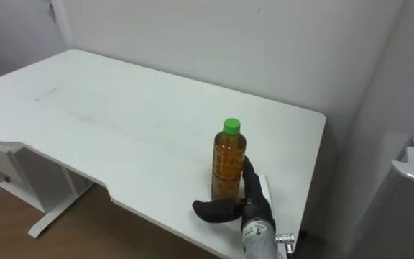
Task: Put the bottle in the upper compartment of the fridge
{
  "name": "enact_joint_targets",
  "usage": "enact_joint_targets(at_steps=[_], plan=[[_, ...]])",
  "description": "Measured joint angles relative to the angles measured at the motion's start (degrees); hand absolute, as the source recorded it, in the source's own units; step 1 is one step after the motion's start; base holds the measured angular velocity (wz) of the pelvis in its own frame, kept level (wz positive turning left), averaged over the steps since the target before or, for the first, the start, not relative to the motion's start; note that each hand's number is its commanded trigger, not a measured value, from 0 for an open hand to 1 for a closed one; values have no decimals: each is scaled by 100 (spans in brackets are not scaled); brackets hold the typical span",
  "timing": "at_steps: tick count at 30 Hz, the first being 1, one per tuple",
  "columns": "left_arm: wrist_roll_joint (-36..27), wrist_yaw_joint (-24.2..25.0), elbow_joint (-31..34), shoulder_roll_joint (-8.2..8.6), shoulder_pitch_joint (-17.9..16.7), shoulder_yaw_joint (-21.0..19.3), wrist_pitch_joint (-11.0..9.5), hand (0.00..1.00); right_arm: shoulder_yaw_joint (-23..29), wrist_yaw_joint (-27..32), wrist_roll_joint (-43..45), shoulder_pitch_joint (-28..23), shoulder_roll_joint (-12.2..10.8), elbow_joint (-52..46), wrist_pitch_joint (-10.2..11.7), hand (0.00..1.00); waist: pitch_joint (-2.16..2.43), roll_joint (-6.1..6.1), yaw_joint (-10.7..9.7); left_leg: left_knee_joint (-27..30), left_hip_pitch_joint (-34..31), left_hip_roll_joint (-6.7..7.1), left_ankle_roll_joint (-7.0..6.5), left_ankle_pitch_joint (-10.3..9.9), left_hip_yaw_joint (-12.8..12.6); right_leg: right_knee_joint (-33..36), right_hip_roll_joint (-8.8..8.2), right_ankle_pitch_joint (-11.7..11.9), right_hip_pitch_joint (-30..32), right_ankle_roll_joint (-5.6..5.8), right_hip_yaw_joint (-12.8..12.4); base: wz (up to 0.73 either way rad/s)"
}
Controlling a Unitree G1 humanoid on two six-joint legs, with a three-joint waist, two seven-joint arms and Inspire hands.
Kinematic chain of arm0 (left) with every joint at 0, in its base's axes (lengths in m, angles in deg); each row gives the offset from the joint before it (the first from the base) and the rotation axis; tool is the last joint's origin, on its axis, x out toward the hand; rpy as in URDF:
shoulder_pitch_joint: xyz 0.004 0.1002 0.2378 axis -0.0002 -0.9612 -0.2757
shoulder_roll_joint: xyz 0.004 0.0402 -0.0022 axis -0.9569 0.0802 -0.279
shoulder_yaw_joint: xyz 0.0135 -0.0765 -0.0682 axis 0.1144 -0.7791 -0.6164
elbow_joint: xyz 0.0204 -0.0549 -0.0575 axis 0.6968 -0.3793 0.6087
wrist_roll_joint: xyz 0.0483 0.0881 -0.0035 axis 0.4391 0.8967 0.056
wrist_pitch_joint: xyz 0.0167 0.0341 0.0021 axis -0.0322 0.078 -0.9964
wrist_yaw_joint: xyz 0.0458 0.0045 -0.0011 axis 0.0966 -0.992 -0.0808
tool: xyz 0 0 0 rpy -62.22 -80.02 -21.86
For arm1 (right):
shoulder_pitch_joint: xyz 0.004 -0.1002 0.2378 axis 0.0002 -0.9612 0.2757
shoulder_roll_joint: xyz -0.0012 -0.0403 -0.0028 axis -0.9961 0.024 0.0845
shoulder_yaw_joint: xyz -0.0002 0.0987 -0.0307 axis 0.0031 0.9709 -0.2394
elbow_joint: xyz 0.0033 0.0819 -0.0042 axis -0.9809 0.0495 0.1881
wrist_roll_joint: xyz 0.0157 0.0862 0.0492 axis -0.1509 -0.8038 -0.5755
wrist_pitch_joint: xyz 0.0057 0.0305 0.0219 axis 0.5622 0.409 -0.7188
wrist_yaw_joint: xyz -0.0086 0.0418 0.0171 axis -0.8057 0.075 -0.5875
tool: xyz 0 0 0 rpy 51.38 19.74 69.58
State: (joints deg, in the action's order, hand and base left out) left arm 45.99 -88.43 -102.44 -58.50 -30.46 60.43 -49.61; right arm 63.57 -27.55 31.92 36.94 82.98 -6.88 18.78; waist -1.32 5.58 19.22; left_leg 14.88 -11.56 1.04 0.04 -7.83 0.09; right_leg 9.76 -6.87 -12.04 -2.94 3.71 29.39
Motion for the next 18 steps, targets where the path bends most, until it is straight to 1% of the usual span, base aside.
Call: enact_joint_targets(at_steps=[1,3,6,10,12,15,18], plan=[[2,-2,2,0,25,-2,0,0,14,7,-63,17,17,7,0,0,-4,16,1,1,-16,5,1,7,22,0,0,0,-4,0,50,14],[4,-2,12,0,32,1,1,0,15,7,-172,69,11,72,0,0,-12,38,1,5,-25,10,0,13,35,0,0,0,-9,0,61,9],[-4,-11,44,-3,32,12,-2,0,24,80,-419,172,17,259,50,0,-19,44,-1,49,-53,26,-2,13,72,0,-6,0,-22,0,115,8],[-5,-21,26,-11,45,57,-28,0,25,176,-553,198,14,492,364,0,-58,27,8,57,-80,30,-15,25,86,-2,-9,0,-21,0,201,5],[-4,-23,17,-15,44,69,-35,0,24,224,-572,198,14,534,435,0,-69,15,16,62,-101,30,-18,33,90,-1,-10,0,-8,0,215,4],[-4,-23,-12,-24,51,112,-39,0,26,246,-612,250,27,723,601,0,-75,7,17,75,-141,39,-19,50,129,-2,-7,1,6,-1,246,7],[-5,-26,-14,-28,82,121,-50,0,43,370,-618,300,49,820,681,0,-77,-3,17,78,-221,51,-19,82,183,2,-7,3,99,-4,319,9]])
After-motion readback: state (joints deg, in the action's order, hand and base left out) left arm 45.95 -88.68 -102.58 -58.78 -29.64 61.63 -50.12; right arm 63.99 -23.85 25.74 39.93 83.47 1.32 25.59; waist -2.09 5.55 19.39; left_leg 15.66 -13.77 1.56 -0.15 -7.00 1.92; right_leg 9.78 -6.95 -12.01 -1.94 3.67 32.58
